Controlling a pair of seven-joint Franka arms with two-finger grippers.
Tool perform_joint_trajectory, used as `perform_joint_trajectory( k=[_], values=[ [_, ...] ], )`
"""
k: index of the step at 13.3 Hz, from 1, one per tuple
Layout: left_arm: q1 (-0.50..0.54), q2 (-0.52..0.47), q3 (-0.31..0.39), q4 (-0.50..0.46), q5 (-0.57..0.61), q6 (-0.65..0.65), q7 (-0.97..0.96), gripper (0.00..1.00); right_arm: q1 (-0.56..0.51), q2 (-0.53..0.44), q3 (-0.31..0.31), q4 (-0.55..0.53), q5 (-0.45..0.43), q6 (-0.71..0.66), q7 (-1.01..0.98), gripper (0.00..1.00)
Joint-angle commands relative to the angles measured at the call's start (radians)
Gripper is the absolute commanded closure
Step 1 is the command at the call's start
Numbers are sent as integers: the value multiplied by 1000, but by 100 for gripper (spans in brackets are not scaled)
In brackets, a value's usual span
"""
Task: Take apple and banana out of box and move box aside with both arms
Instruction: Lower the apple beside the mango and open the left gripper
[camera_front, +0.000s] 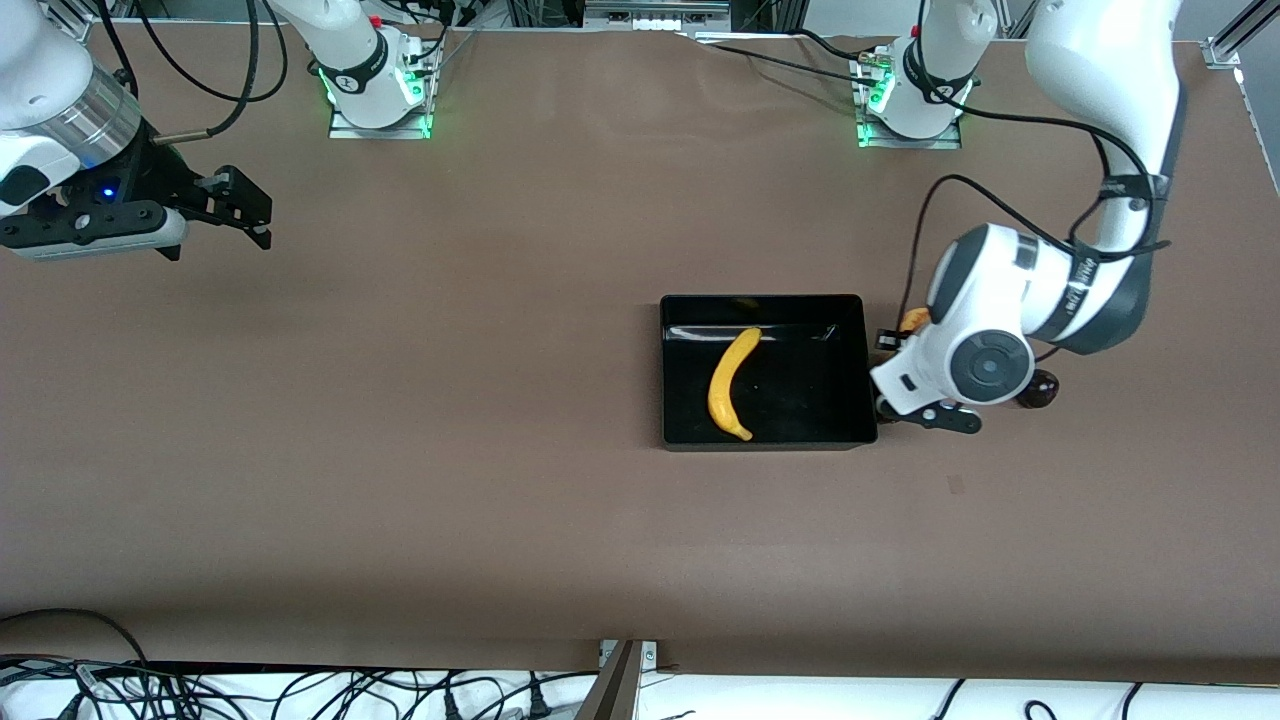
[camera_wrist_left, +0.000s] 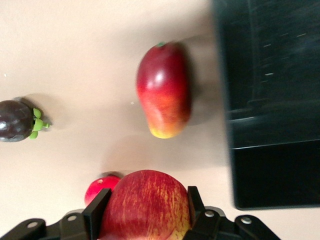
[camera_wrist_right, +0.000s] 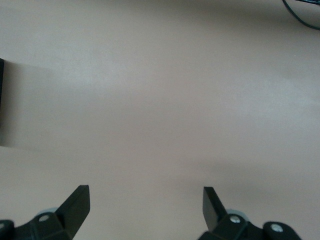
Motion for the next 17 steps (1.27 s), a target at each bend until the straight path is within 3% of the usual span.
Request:
perform_joint_trajectory(
  k=[1, 4, 9, 10, 11, 12, 13, 15, 17],
  values=[
    [45, -135, -15, -258, 18, 167, 53, 78, 1, -2, 7, 12, 14, -12, 2, 0],
    [59, -203, -13, -516, 19, 460, 53, 77, 1, -2, 8, 12, 14, -14, 2, 0],
    [91, -174, -15, -622, 19, 634, 55, 71, 1, -2, 8, 12, 14, -12, 2, 0],
    [91, -158, -15, -621, 19, 648, 55, 61, 1, -2, 8, 12, 14, -12, 2, 0],
    [91, -153, -13, -621, 19, 663, 55, 42, 1, -2, 8, 12, 14, -11, 2, 0],
    [91, -156, -15, -616, 19, 662, 56, 13, 1, -2, 8, 12, 14, -11, 2, 0],
    [91, -162, -15, -612, 19, 657, 61, 0, 1, -2, 8, 12, 14, -11, 2, 0],
    [91, -194, -16, -574, 19, 607, 73, 0, 1, -2, 8, 12, 14, -11, 2, 0],
    [76, -205, -19, -441, 18, 422, 73, 0, 1, -2, 8, 12, 14, -11, 2, 0]
  ],
)
